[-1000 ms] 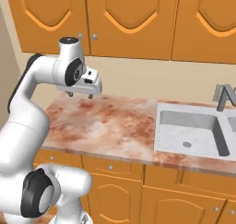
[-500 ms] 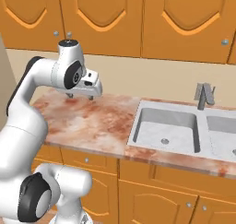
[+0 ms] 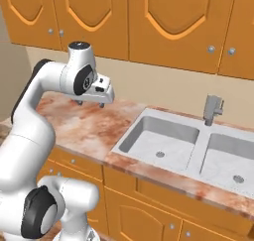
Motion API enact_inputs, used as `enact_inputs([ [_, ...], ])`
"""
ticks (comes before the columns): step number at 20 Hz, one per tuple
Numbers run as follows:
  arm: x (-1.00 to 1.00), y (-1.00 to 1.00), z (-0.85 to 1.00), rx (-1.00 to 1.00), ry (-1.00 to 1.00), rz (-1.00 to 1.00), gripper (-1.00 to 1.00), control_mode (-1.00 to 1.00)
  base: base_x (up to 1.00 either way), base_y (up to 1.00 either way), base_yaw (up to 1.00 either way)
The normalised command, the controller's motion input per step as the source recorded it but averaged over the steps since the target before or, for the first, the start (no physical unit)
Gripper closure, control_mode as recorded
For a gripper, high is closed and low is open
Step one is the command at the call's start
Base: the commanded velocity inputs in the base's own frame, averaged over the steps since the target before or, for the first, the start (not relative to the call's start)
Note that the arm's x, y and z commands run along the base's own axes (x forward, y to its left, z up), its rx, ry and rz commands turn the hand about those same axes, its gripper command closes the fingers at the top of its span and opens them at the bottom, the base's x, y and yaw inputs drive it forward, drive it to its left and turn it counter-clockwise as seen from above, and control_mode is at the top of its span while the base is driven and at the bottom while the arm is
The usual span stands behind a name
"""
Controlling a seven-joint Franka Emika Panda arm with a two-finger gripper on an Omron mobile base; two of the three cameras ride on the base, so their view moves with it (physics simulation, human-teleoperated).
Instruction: Take a straw from the drawer in front and place it inside the glass cup on the dining counter.
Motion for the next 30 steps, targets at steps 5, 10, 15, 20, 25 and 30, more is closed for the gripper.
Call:
enact_inputs([
  [5, 0.00, 0.00, 0.00, 0.00, 0.00, 0.00, -1.00, 1.00, 0.16, -0.64, 0.42],
  [10, 0.00, 0.00, 0.00, 0.00, 0.00, 0.00, -1.00, 1.00, 0.24, -0.52, 0.37],
  [15, 0.00, 0.00, 0.00, 0.00, 0.00, 0.00, -1.00, 1.00, 0.31, -0.19, 0.23],
  [20, -0.08, 0.42, -0.04, -0.01, 0.00, 0.02, -1.00, -1.00, 0.00, 0.00, 0.00],
  [25, -0.33, 1.00, -0.25, -0.22, 0.00, 0.00, -1.00, -1.00, 0.00, 0.00, 0.00],
  [30, -0.18, 1.00, -0.39, -0.31, 0.00, -0.01, -1.00, -1.00, 0.00, 0.00, 0.00],
])
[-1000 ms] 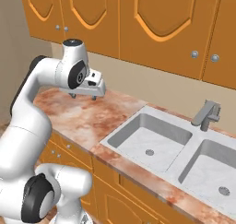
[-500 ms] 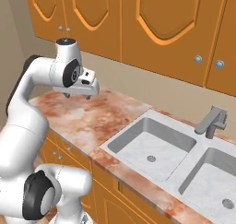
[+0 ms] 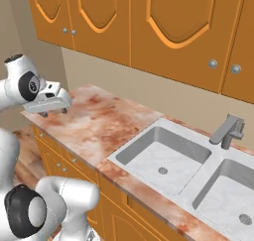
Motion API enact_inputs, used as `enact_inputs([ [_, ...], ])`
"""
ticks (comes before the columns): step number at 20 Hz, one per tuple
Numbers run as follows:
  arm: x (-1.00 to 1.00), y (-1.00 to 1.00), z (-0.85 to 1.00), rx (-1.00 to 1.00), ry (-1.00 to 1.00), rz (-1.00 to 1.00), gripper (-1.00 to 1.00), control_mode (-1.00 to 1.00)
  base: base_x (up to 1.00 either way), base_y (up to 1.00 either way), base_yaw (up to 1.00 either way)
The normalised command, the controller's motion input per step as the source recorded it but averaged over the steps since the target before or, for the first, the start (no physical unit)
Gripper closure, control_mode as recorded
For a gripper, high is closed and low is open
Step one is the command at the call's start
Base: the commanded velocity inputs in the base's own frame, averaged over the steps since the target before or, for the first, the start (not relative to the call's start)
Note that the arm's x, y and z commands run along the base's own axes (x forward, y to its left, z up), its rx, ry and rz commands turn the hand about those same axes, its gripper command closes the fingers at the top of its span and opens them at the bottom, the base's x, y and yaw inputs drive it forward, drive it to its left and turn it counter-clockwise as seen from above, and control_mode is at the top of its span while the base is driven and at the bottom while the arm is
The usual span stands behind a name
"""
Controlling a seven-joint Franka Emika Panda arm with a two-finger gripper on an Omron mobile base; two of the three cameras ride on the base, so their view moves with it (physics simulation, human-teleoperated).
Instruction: Take a straw from the drawer in front and place it inside the glass cup on the dining counter.
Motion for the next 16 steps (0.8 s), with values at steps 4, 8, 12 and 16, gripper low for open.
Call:
enact_inputs([
  [4, 0.00, 0.96, -0.52, -0.34, 0.00, -0.05, -1.00, -1.00, 0.00, 0.00, 0.00],
  [8, 0.00, 0.78, -0.60, -0.35, 0.00, -0.05, -1.00, -1.00, 0.00, 0.00, 0.00],
  [12, 0.00, 0.52, -0.55, -0.32, 0.00, -0.07, -1.00, -1.00, 0.00, 0.00, 0.00],
  [16, 0.02, 0.10, -0.70, -0.22, 0.00, -0.09, -1.00, -1.00, 0.00, 0.00, 0.00],
])
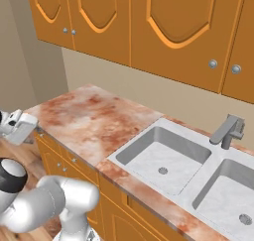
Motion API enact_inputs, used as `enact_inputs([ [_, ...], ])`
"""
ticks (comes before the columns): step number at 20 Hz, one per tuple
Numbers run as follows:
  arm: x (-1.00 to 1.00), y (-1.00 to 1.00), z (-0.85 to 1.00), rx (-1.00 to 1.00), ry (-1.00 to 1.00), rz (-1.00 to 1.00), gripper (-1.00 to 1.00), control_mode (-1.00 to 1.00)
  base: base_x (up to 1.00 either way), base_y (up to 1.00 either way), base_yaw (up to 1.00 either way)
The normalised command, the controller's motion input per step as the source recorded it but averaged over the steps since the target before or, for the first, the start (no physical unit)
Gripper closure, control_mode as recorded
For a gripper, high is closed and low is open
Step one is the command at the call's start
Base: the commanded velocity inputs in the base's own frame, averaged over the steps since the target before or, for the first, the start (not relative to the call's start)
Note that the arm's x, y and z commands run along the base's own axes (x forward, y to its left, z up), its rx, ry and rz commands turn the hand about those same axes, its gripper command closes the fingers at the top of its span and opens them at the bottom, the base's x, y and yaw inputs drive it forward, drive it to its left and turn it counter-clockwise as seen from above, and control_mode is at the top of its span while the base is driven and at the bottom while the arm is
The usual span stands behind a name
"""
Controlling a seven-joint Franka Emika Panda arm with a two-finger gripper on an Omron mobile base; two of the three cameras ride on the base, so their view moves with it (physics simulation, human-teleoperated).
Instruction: Take a straw from the drawer in front and place it inside the glass cup on the dining counter.
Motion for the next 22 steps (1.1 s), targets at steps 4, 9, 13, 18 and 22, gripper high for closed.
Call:
enact_inputs([
  [4, 0.09, 0.09, -0.75, -0.22, 0.00, -0.09, -1.00, -1.00, 0.00, 0.00, 0.00],
  [9, 0.04, 0.12, -0.70, -0.23, 0.00, -0.10, -1.00, -1.00, 0.00, 0.00, 0.00],
  [13, 0.09, 0.14, -0.57, -0.23, 0.00, -0.09, -1.00, -1.00, 0.00, 0.00, 0.00],
  [18, 0.24, 0.02, -0.40, -0.20, 0.00, -0.09, -1.00, -1.00, 0.00, 0.00, 0.00],
  [22, 0.25, 0.00, -0.28, -0.17, 0.00, -0.08, -1.00, -1.00, 0.00, 0.00, 0.00],
])
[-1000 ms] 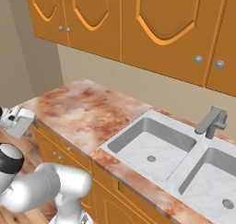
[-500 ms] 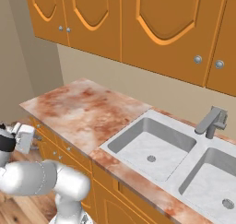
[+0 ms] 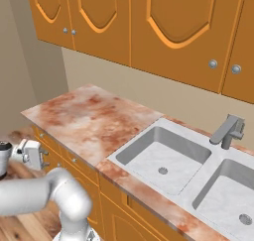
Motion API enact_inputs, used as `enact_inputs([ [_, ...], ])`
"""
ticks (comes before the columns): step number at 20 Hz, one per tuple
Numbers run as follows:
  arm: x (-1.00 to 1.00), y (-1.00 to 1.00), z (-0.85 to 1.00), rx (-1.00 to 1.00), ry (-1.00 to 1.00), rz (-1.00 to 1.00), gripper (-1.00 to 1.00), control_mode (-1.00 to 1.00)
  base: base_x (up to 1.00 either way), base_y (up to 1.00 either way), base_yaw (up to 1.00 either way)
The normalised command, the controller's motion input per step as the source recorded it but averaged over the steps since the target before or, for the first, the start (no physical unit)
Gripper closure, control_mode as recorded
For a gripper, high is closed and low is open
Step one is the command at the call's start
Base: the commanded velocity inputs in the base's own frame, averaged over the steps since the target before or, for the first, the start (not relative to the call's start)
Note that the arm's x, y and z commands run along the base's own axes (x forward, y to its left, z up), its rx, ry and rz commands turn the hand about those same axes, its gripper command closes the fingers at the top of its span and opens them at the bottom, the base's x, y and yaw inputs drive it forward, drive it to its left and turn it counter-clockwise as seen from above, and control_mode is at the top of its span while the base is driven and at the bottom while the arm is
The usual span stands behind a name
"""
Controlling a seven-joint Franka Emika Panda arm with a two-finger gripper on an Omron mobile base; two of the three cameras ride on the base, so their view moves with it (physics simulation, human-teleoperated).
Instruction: Take a straw from the drawer in front and place it inside the glass cup on the dining counter.
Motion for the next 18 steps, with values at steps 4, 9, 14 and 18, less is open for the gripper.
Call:
enact_inputs([
  [4, 0.27, 0.00, -0.25, -0.15, 0.00, -0.07, -1.00, -1.00, 0.00, 0.00, 0.00],
  [9, 0.30, 0.00, -0.28, -0.10, 0.00, -0.02, -1.00, -1.00, 0.00, 0.00, 0.00],
  [14, 0.29, -0.02, -0.33, 0.00, 0.00, 0.04, -1.00, -1.00, 0.00, 0.00, 0.00],
  [18, 0.27, -0.14, -0.39, 0.06, 0.00, 0.21, -1.00, -1.00, 0.00, 0.00, 0.00],
])
